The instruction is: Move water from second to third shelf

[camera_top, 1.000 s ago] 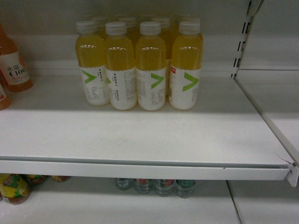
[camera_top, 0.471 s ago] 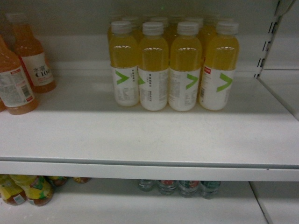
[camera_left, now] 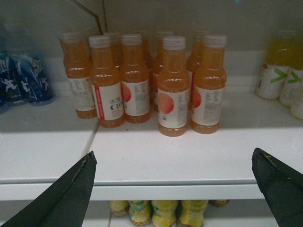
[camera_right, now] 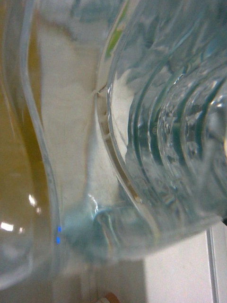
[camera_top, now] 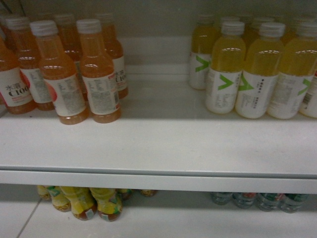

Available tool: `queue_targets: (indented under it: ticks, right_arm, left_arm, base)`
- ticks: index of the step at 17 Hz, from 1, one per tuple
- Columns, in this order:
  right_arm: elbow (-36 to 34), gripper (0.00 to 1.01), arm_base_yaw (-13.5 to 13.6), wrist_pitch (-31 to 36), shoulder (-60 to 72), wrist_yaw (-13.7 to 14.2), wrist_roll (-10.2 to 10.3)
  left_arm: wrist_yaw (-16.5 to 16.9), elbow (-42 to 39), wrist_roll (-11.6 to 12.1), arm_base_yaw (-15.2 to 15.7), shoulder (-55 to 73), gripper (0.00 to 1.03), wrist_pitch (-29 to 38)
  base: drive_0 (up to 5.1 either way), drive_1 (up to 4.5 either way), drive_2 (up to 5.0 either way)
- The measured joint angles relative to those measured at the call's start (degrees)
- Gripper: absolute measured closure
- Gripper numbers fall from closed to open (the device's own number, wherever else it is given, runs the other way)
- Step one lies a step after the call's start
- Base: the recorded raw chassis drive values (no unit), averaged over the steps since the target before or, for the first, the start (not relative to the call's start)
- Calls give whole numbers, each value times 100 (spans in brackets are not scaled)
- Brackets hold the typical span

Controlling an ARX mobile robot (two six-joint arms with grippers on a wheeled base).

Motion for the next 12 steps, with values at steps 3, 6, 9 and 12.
queue_targets:
  ticks: [3, 6, 9, 12]
  right_arm:
    - [0, 61, 0, -7, -2, -15, 0]
    - [0, 61, 0, 0, 0, -15, 0]
    - [0, 61, 0, -11, 0, -11, 0]
    - [0, 61, 0, -13, -7, -42, 0]
  left_arm:
    - [0, 0, 0, 0, 0, 5, -2]
    - [0, 0, 0, 0, 0, 5, 4]
    - [0, 0, 0, 0, 0, 5, 9]
    - [0, 0, 0, 0, 0, 5, 22]
  base:
    - [-501, 244, 244]
    - [-502, 243, 243]
    - [-496, 250, 250]
    - [-512, 233, 233]
